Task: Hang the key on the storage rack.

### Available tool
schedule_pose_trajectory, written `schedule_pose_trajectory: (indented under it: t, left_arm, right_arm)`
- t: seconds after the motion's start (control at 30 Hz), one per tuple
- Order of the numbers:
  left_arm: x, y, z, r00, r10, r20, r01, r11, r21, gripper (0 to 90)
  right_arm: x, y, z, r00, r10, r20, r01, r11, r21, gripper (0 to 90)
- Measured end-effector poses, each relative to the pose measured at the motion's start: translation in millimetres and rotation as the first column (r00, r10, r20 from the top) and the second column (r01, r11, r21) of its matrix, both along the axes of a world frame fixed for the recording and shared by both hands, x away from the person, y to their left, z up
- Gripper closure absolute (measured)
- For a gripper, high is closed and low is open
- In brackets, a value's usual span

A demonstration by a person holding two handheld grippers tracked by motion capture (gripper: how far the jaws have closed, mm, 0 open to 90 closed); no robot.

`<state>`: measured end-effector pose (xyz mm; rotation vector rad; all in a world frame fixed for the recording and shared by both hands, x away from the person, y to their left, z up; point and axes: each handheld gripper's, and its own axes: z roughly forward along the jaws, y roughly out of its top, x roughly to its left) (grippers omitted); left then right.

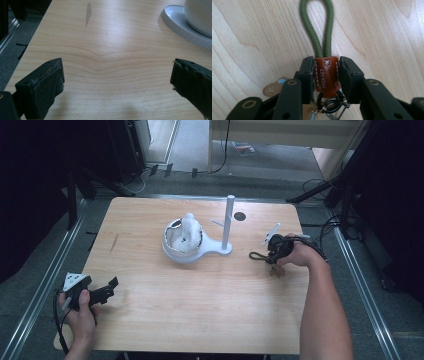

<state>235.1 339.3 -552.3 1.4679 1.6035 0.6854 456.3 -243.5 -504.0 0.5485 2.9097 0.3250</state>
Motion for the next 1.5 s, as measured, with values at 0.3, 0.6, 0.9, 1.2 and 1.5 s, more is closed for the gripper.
schedule_pose_trajectory:
  t: [0.3,0.6,0.9,1.2,1.5]
  left_arm:
    - [0.1,0.2,0.0,1.0,-0.001,0.0,0.001,1.0,-0.002,0.0]
    - [0.1,0.1,0.0,1.0,0.0,-0.001,0.0,1.0,-0.001,0.0]
    - [0.0,0.1,0.1,1.0,0.0,-0.002,0.0,1.0,0.002,0.0]
    - [0.0,-0.3,0.0,1.0,-0.002,-0.001,0.002,1.0,0.003,0.0]
    - [-0.1,-0.3,0.0,1.0,-0.001,-0.001,0.001,1.0,0.003,0.0]
  right_arm:
    - [-2.5,0.3,1.1,0.9988,-0.049,0.01,0.049,0.9988,-0.003,68.9]
    - [-12.8,-0.7,25.4,0.9935,-0.093,0.065,0.086,0.9914,0.098,69.2]
    - [-34.3,-0.9,47.8,0.9814,-0.137,0.134,0.107,0.9716,0.211,69.4]
    - [-65.7,4.1,68.1,0.9613,-0.211,0.178,0.145,0.9347,0.325,69.6]
    - [-90.8,11.0,84.1,0.9167,-0.32,0.239,0.192,0.8784,0.437,69.6]
